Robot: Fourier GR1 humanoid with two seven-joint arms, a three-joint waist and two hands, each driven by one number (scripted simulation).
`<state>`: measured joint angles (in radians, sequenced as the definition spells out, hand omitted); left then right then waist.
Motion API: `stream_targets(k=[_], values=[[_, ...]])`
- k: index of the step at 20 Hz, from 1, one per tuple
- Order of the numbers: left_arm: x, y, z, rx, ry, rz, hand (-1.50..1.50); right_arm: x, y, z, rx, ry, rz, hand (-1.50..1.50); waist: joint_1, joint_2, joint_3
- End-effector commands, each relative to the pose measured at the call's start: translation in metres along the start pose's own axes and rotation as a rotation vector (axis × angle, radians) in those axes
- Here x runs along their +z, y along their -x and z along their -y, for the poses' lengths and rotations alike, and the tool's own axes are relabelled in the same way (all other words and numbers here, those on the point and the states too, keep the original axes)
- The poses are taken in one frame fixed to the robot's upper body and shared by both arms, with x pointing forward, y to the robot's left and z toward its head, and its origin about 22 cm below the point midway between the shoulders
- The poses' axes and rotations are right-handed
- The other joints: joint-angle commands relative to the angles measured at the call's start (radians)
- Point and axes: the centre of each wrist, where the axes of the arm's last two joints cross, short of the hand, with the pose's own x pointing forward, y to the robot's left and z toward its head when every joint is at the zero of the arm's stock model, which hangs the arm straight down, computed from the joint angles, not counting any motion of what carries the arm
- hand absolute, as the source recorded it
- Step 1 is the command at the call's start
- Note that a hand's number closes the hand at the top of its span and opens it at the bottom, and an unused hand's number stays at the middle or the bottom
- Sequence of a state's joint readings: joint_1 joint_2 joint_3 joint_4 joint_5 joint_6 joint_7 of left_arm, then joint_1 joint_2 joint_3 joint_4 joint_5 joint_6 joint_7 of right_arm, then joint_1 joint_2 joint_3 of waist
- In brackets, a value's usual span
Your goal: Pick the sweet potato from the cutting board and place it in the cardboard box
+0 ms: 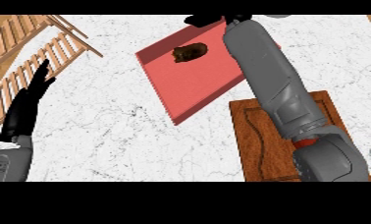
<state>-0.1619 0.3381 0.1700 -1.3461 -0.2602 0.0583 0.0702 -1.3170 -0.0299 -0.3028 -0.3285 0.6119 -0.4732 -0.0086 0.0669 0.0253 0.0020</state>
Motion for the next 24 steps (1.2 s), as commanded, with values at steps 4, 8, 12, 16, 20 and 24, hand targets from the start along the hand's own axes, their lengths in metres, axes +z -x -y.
stream_targets(k=[4,8,12,16,20,24], values=[[0.009,0.011,0.004,0.011,-0.01,-0.027,0.0,-0.019,0.012,0.047,-0.187,0.119,0.034,-1.5,-0.027,-0.011,-0.002],[0.006,0.017,-0.004,0.006,-0.032,-0.032,0.0,-0.015,0.057,0.071,-0.255,0.124,0.034,-1.5,-0.05,-0.017,-0.002],[0.009,0.016,-0.005,0.014,-0.041,-0.056,0.0,-0.014,0.09,0.115,-0.22,0.156,-0.005,-1.5,-0.065,-0.023,-0.002],[0.015,0.022,-0.017,0.005,-0.055,-0.054,0.0,-0.003,0.123,0.148,-0.225,0.181,-0.026,-1.5,-0.074,-0.028,-0.002],[0.021,0.031,-0.003,-0.012,-0.039,-0.058,0.0,0.004,0.145,0.2,-0.197,0.169,-0.046,-1.5,-0.069,-0.025,-0.002],[0.021,0.012,-0.008,-0.002,-0.045,-0.065,0.0,0.021,0.158,0.23,-0.164,0.078,-0.041,-1.5,-0.078,-0.032,-0.002]])
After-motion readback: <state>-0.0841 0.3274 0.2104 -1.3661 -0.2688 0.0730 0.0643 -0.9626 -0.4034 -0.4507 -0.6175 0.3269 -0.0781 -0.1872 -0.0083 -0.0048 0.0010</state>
